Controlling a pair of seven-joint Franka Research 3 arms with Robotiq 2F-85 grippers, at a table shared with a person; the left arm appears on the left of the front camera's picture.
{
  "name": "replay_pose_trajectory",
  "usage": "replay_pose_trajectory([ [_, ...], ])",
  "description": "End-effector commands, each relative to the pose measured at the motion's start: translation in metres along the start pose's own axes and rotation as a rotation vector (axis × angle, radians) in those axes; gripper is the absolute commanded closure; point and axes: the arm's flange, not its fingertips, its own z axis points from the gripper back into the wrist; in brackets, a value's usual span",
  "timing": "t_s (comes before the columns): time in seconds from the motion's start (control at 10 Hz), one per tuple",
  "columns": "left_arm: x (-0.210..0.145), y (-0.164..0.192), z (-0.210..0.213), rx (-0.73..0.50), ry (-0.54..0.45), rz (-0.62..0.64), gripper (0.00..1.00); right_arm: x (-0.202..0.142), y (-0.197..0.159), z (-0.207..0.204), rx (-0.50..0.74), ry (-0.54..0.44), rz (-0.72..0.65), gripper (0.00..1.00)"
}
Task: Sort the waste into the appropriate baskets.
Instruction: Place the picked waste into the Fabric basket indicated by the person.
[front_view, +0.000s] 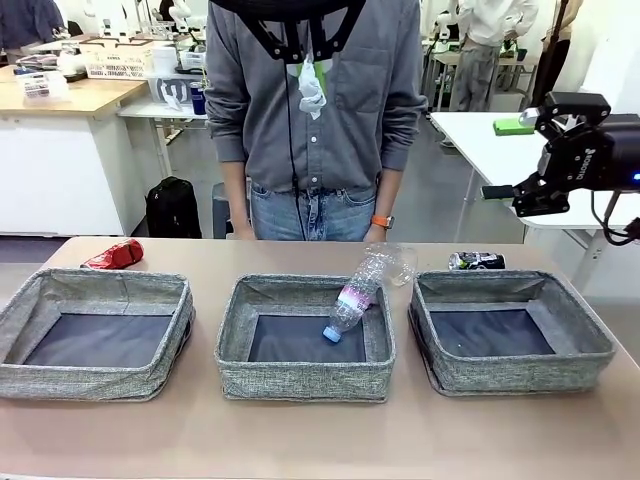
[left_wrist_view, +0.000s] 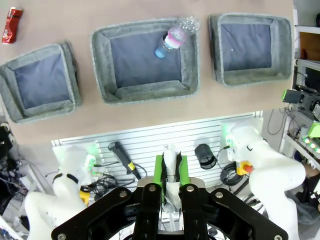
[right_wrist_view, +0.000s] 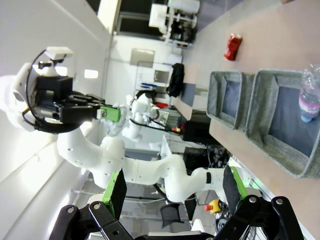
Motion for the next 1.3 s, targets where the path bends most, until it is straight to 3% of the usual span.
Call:
replay_pose_trajectory([
  [0.0,-0.0030,0.0023,0.0007,0.022,-0.014,-0.018,0.89,0.0022,0.0033,-0.0021,0.020,-0.008,-0.010,0.00],
  [1.2,-0.0030,0.0023,0.0007,0.022,-0.014,-0.018,0.89,0.0022,0.0033,-0.0021,0.020,-0.008,-0.010,0.00],
])
